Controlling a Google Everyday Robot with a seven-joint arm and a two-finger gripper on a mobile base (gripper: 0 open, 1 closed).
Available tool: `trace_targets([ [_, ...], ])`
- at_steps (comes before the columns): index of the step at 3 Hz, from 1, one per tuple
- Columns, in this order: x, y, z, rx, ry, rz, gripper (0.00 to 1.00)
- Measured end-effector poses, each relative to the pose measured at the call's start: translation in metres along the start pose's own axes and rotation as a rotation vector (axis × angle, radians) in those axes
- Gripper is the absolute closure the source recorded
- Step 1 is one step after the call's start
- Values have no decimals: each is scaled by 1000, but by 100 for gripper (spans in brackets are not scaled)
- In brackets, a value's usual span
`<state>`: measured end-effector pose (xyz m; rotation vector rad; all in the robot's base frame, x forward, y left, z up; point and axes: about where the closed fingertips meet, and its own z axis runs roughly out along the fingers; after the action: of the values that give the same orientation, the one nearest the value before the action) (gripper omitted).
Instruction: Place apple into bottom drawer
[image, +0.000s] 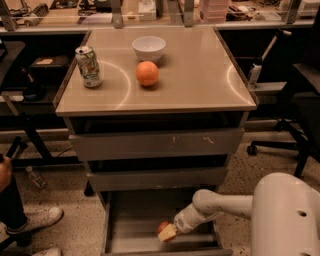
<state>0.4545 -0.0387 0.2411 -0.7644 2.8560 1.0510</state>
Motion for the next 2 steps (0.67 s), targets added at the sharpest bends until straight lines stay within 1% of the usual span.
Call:
trace_targets([
  [1, 2, -21, 31, -41, -1, 41, 100],
  [2, 0, -25, 35, -41, -8, 49, 100],
])
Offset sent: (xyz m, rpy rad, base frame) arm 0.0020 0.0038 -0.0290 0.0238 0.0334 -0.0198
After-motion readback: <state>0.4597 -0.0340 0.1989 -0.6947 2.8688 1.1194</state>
